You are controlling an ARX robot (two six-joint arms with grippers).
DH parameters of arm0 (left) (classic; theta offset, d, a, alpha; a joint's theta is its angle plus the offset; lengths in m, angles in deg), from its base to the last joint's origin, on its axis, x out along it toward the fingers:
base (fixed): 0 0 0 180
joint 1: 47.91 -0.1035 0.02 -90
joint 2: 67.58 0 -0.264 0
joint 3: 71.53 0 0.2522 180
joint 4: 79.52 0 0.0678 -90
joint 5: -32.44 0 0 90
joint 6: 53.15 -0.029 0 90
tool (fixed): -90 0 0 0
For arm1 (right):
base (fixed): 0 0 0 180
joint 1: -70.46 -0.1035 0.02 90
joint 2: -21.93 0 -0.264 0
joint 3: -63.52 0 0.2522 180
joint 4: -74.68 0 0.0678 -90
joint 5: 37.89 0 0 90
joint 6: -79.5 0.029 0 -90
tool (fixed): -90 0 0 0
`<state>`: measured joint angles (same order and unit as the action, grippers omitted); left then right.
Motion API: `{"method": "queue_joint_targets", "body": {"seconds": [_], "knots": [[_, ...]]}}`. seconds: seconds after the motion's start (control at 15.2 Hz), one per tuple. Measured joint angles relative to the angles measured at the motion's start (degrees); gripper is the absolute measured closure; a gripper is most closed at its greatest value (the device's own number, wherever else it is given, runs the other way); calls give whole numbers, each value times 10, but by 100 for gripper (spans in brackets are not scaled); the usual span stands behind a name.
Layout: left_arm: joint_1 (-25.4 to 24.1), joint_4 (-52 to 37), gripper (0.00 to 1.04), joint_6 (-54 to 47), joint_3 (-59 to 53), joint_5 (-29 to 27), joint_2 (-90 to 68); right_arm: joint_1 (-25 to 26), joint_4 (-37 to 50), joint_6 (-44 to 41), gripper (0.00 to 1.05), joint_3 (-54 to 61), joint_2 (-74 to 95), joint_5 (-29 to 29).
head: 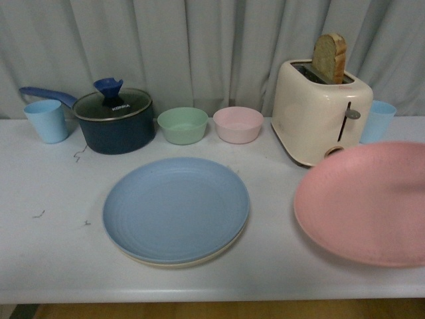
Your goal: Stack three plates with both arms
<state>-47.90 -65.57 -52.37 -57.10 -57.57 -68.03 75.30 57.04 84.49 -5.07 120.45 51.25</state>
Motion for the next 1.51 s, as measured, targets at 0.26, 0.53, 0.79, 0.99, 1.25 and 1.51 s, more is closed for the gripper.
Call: {"method": "queue_joint_targets", "body": {"seconds": [0.26, 0.53, 0.79, 0.99, 1.25, 1.51], "knots": [[0, 0, 7, 0, 0, 0, 0, -77, 25, 28, 102, -40, -56, 45], [0, 0, 7, 0, 0, 0, 0, -150, 64, 81, 102, -103, 60, 32], [0, 0, 7, 0, 0, 0, 0, -223, 80, 176, 102, -201, 203, 19], [0, 0, 7, 0, 0, 0, 0, -265, 81, 193, 102, -209, 235, 19], [0, 0, 7, 0, 0, 0, 0, -292, 83, 209, 102, -223, 252, 19], [0, 0, 7, 0, 0, 0, 0, -296, 84, 216, 102, -222, 259, 15]]}}
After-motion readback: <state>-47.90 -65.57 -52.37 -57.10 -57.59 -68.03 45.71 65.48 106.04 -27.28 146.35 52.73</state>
